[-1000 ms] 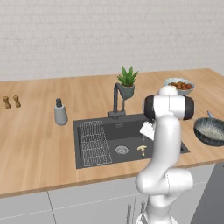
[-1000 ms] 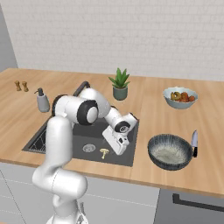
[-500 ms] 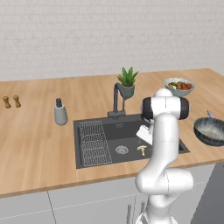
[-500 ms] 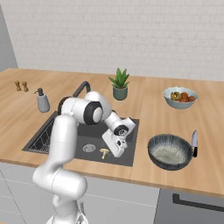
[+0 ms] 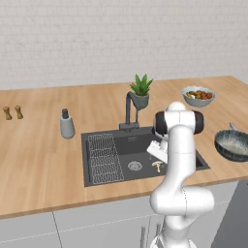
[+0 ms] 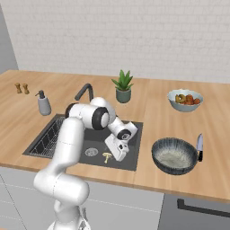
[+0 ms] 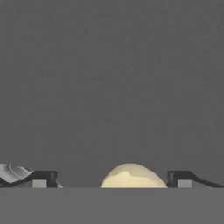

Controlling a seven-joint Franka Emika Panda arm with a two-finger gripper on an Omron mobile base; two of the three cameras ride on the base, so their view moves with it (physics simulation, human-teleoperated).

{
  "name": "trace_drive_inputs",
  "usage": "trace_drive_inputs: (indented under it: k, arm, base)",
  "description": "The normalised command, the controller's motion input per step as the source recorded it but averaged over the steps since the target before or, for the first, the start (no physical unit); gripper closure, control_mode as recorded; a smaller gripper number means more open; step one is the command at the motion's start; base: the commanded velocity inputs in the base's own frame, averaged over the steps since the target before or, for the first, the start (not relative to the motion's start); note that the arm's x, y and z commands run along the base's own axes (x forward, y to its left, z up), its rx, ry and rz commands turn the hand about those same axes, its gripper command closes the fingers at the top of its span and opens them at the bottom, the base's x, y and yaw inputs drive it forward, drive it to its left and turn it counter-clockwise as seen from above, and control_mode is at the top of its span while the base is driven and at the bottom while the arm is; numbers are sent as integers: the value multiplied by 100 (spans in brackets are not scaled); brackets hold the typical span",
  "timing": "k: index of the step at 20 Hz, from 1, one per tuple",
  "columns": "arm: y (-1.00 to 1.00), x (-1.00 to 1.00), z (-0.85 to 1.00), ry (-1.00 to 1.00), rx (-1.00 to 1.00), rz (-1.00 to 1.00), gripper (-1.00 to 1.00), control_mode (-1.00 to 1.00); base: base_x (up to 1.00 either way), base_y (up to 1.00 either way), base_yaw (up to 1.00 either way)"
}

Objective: Pick the mushroom from the sink and place it in the bowl. Then pick the bowl and place it in the microwave. Then close the microwave door and press the start button.

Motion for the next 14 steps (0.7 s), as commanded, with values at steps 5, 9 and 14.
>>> trace_drive_inputs:
  k: [5, 9, 14]
  arm:
    - [0, 0, -18, 5, 0, 0, 100, -100]
    - [1, 0, -1, 6, -2, 0, 100, -100]
    - [-10, -12, 11, 0, -1, 0, 100, -100]
  base:
    - [0, 0, 0]
    - [0, 0, 0]
    - [0, 0, 0]
